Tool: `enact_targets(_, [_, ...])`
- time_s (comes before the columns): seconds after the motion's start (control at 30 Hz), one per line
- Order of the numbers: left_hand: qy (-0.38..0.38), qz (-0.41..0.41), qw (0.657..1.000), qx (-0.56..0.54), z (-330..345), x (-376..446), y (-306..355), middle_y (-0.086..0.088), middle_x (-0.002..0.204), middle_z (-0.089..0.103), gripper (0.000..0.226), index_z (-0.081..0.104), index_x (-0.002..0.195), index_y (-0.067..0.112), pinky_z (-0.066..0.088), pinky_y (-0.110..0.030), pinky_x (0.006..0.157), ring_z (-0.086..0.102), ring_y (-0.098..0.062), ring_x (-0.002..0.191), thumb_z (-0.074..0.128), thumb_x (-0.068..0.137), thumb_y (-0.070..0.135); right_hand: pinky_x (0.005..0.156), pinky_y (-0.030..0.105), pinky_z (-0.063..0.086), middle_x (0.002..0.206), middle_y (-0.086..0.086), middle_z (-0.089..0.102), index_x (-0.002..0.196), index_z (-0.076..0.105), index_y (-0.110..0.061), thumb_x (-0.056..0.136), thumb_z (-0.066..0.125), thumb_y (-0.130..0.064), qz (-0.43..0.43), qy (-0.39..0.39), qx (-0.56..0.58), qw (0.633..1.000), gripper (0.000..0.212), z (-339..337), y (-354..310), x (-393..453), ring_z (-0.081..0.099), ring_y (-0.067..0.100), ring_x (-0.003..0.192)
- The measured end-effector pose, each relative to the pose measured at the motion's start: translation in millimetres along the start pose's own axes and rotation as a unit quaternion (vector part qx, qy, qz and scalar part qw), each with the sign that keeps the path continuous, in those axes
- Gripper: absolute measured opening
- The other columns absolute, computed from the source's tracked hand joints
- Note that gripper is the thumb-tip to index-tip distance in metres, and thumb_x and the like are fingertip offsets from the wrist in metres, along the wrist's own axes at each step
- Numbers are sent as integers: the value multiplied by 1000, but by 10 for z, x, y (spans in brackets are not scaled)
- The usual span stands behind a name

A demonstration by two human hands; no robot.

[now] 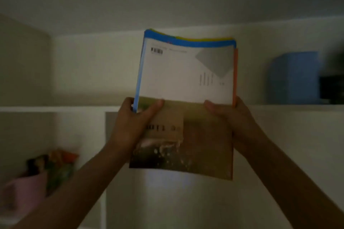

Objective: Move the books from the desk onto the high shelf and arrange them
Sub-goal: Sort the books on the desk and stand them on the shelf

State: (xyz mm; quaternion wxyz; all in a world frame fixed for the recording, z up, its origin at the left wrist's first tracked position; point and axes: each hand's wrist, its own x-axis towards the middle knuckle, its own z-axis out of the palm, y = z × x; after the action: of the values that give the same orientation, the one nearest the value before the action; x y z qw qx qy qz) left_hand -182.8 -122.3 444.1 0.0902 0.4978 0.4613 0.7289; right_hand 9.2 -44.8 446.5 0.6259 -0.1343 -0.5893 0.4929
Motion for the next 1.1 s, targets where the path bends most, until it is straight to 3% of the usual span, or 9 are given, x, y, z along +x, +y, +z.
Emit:
enact_targets(0.23, [123,97,985,76,-993,1082,442,0,91,62,52,49,106,18,55,-31,63,65,-16,76,76,70,44,81,44,56,112,12,68,120,62,-9,59,81,-16,60,-198,78,975,64,1461,211,1391,66,29,101])
enact_targets(0.43, [221,142,951,164,-1739,1649,182,3,90,59,47,43,104,22,52,-28,57,63,-14,74,71,75,44,84,50,54,112,13,68,122,61,-13,61,81,-18,75,-278,89,953,64,2716,766,2159,64,33,103])
enact_targets(0.53, [254,141,940,177,-2047,1933,-93,2,90,59,45,42,100,25,53,-32,59,64,-16,75,72,74,45,87,50,53,112,12,68,121,60,-11,50,87,-23,102,-292,70,949,77,3199,1108,2397,63,33,104])
enact_targets(0.63, [296,103,936,158,-2307,2214,-377,2,92,57,46,41,102,24,53,-36,67,62,-18,81,71,73,46,80,42,56,105,12,69,112,65,-7,62,84,-17,110,-283,28,952,55,3636,1282,2648,66,31,96])
enact_targets(0.77, [378,67,904,189,-2711,2528,-623,-5,103,56,53,42,111,20,52,-44,81,59,-24,93,70,74,46,61,33,57,85,8,69,92,67,-7,70,79,-17,110,-289,4,951,26,4243,1544,2780,69,19,68])
enact_targets(0.83, [420,53,874,239,-2927,2653,-654,-9,106,55,58,43,117,14,49,-41,79,57,-26,93,70,76,44,71,35,56,94,8,66,99,63,-10,72,79,-22,125,-290,-31,949,33,4581,1703,2791,67,22,80])
enact_targets(0.9, [451,54,847,276,-3120,2745,-670,-10,107,54,60,43,118,12,45,-40,79,55,-27,95,71,75,44,90,45,51,112,12,63,118,58,-11,68,81,-28,164,-293,-38,941,58,4888,1855,2780,60,30,102])
enact_targets(1.0, [470,39,825,310,-3321,2857,-719,-6,105,51,61,42,115,14,44,-40,80,54,-25,96,72,74,46,95,39,47,124,12,58,127,53,-10,74,78,-25,148,-281,-13,948,61,5204,2029,2755,55,28,110])
enact_targets(1.1, [476,46,803,357,-3382,2980,-794,-9,112,48,66,41,119,12,43,-41,86,50,-27,104,74,72,46,95,36,44,131,13,49,132,41,-8,83,69,-26,28,-197,-214,956,59,5373,2190,2713,49,31,118])
